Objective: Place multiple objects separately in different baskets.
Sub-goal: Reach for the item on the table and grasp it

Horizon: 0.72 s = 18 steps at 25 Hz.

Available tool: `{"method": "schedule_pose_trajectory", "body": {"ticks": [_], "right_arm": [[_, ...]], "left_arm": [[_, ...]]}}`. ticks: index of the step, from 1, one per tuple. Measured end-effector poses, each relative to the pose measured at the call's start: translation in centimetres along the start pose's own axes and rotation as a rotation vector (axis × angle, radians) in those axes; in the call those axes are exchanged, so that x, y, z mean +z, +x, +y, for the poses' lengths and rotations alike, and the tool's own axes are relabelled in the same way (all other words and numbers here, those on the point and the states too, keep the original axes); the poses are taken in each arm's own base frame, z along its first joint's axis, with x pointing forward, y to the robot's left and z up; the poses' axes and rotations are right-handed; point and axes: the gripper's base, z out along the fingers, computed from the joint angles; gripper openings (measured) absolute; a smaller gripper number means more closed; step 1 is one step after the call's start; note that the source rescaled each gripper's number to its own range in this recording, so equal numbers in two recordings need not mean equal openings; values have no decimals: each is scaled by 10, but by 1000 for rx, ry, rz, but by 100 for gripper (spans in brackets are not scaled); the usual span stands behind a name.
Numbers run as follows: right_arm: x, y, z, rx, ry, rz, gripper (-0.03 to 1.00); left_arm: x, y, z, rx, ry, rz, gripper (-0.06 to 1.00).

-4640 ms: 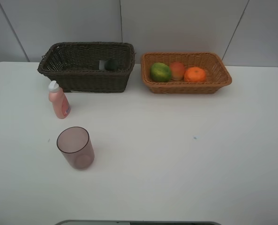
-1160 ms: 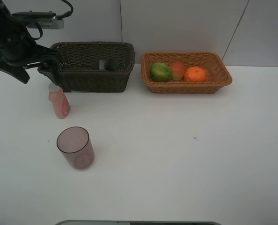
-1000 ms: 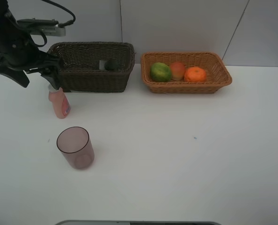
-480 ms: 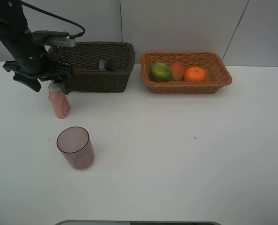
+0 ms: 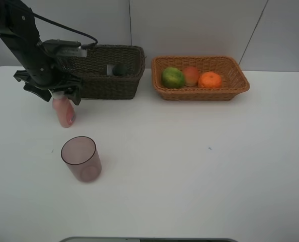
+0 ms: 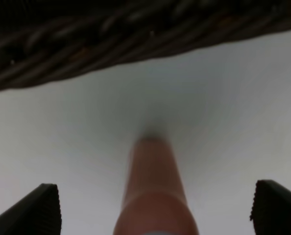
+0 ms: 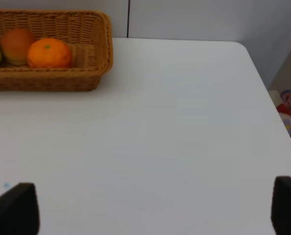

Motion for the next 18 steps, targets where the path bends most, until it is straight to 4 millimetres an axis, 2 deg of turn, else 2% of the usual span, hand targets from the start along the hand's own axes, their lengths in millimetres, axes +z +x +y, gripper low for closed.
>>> {"method": "schedule_pose_trajectory", "body": {"ticks": [8,10,15,18], "right_arm": [[0,0,0,0,0,0,100],[0,0,0,0,0,0,100],[0,0,0,0,0,0,100],[0,0,0,0,0,0,100]], "left_arm": [[17,0,-5,-15,19,1,100],[17,-1,-7,-19,25,-5,96],[21,0,-7,-21,26,3,77],[22,0,-7,-21,26,9,53]]}}
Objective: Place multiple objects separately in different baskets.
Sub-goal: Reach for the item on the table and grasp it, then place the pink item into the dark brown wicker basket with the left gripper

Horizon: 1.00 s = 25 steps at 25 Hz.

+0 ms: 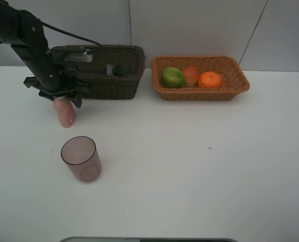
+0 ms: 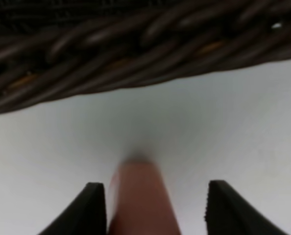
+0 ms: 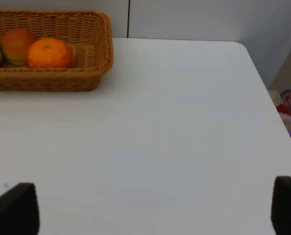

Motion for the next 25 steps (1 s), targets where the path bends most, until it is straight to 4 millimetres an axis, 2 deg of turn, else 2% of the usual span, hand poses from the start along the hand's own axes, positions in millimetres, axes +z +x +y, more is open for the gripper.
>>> {"method": "schedule_pose_trajectory", "body": {"ticks": [2,25], "right_arm": [[0,0,0,0,0,0,100],[0,0,0,0,0,-1,100]], "left_arm": [[0,0,0,-1,1,2,40],[0,1,0,-1,0,7,40]]}}
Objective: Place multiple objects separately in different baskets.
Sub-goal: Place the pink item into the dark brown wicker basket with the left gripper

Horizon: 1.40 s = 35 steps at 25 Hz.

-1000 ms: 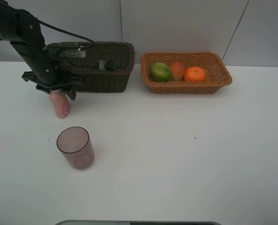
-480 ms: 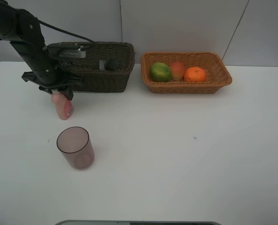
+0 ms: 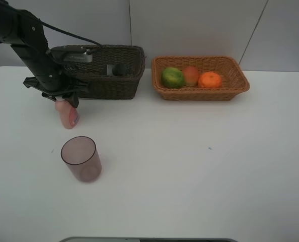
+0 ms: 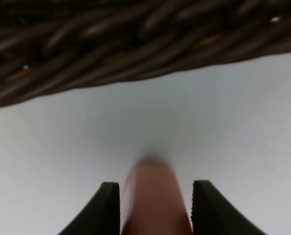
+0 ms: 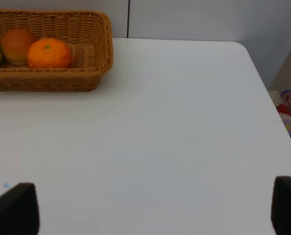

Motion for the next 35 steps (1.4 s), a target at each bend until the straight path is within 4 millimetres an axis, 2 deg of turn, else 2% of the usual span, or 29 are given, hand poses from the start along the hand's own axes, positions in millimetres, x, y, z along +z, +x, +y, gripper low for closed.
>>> {"method": "schedule_pose_trajectory", "body": {"ticks": [3,9,10,14,15,16,20,30,33,35], "right_arm": [[0,0,0,0,0,0,100],[0,0,0,0,0,-1,100],[0,0,0,0,0,-1,100],[0,0,0,0,0,-1,100],[0,0,0,0,0,-1,100],[0,0,0,0,0,-1,100],[0,0,0,0,0,-1,100],[0,0,0,0,0,-1,100],[0,0,0,0,0,-1,100],[0,0,0,0,0,-1,100]], "left_arm": [[-8,-1,0,-1,2,-12,40],[-57,0,-2,-38,11,-64,40],[-57,0,-2,-38,11,-64,40],[-93,5,-3,-84,20,-99,40],[-112,6,-3,-105,27,-143,40],[-121,7,-4,-111,31,-165,40],[-148,10,-4,-115,36,-205,40],[-201,-21,-5,-87,19,-370,40],[-210,-32,-5,-77,9,-419,40],[-210,-40,-5,-74,8,-441,40]]}}
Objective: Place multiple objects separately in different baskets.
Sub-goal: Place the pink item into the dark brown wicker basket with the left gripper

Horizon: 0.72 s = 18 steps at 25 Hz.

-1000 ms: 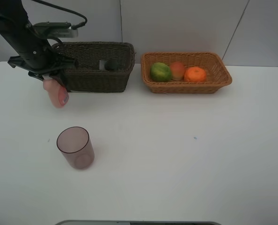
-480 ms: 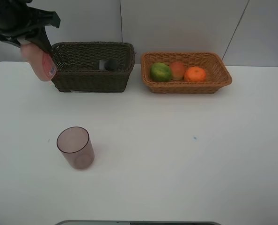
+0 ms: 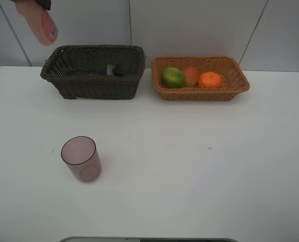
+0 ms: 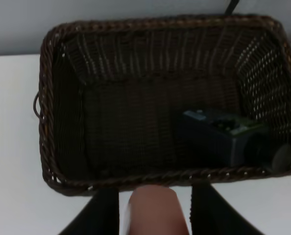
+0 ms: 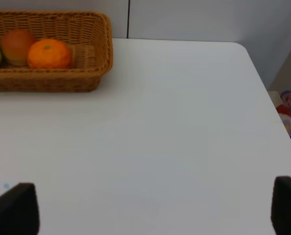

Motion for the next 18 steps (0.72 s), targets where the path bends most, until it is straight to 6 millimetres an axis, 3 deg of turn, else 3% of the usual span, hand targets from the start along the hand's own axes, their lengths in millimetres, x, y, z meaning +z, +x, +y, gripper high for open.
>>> {"method": "schedule_pose_trajectory", "body": {"ticks": [8,18], "right_arm": [[0,0,0,0,0,0,100],[0,0,0,0,0,0,100]], "left_arm": [[32,-16,-3,4,19,-119,40],[111,-14,-4,13,30,-179,40]]}}
